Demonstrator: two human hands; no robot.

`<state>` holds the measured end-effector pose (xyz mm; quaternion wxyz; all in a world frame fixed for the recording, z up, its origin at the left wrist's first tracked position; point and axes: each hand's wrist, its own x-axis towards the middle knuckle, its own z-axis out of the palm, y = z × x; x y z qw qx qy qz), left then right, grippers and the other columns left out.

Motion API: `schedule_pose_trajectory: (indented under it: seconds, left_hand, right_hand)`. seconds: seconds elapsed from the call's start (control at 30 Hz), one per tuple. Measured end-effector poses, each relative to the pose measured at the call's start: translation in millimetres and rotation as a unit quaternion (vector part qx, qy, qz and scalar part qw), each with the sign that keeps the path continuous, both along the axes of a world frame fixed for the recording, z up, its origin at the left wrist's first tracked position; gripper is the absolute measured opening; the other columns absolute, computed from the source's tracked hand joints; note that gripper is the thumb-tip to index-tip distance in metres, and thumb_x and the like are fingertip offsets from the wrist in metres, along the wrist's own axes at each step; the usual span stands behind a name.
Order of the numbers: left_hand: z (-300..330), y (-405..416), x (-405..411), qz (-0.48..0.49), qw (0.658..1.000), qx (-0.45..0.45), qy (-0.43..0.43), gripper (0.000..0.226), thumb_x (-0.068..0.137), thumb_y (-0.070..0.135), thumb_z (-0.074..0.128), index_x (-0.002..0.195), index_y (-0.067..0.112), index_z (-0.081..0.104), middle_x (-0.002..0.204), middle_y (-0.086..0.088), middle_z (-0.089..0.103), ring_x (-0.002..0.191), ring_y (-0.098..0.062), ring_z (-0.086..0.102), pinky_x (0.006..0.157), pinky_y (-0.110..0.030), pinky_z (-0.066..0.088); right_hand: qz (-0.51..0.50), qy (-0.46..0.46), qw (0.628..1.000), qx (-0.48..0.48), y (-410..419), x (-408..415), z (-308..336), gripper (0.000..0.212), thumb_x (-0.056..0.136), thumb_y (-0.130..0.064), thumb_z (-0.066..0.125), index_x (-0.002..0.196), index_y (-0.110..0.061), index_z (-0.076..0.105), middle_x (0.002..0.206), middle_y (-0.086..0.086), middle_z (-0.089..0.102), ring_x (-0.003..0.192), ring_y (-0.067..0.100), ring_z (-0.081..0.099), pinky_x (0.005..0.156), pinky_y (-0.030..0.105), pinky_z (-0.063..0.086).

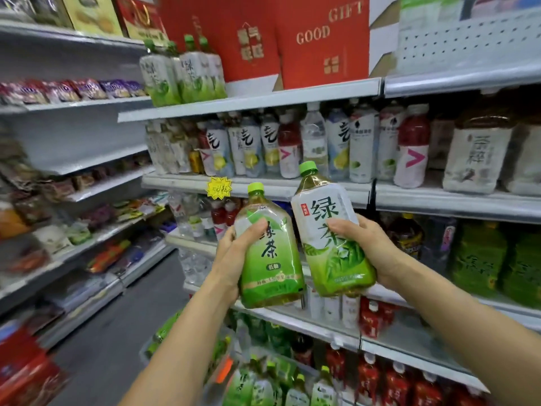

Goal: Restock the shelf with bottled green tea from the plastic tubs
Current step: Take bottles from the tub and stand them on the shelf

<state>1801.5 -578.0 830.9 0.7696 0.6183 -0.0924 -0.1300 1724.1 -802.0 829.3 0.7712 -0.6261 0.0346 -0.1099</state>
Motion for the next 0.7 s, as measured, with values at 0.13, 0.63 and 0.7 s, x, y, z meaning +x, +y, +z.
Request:
schedule_pose_trajectory:
  seconds: [0.13,0.63,0.7]
  left_hand:
    - [18,20,63,0.001,1.000,-0.026,-0.016,0.077,0.063,0.041,0.089,0.127,0.010,0.060,0.110,-0.019,0.074,0.099,-0.040,0.072,0.087,-0.057,0.058]
    - [104,144,332,-0.041,0.995,-0.043,-0.082,0.085,0.056,0.051,0.084,0.128,0.011,0.063,0.114,-0.020,0.073,0.105,-0.043,0.070,0.091,-0.063,0.054]
    - [121,164,370,-0.051,0.994,-0.035,-0.090,0.089,0.051,0.053,0.085,0.127,0.010,0.064,0.112,-0.020,0.073,0.105,-0.044,0.069,0.092,-0.063,0.054]
  right_hand:
    - [0.020,-0.015,1.000,0.000,18,54,31,0.056,0.070,-0.031,0.081,0.117,-0.006,0.064,0.099,0.018,0.075,0.078,0.031,0.073,0.066,0.041,0.059]
    - [-0.096,-0.140,0.984,-0.057,145,295,126,0.058,0.066,-0.038,0.077,0.114,-0.007,0.068,0.097,0.016,0.075,0.077,0.029,0.072,0.069,0.044,0.058]
    - [-0.121,-0.150,0.980,-0.057,166,332,142,0.066,0.060,-0.043,0.080,0.113,-0.006,0.068,0.096,0.015,0.075,0.078,0.031,0.072,0.073,0.050,0.059]
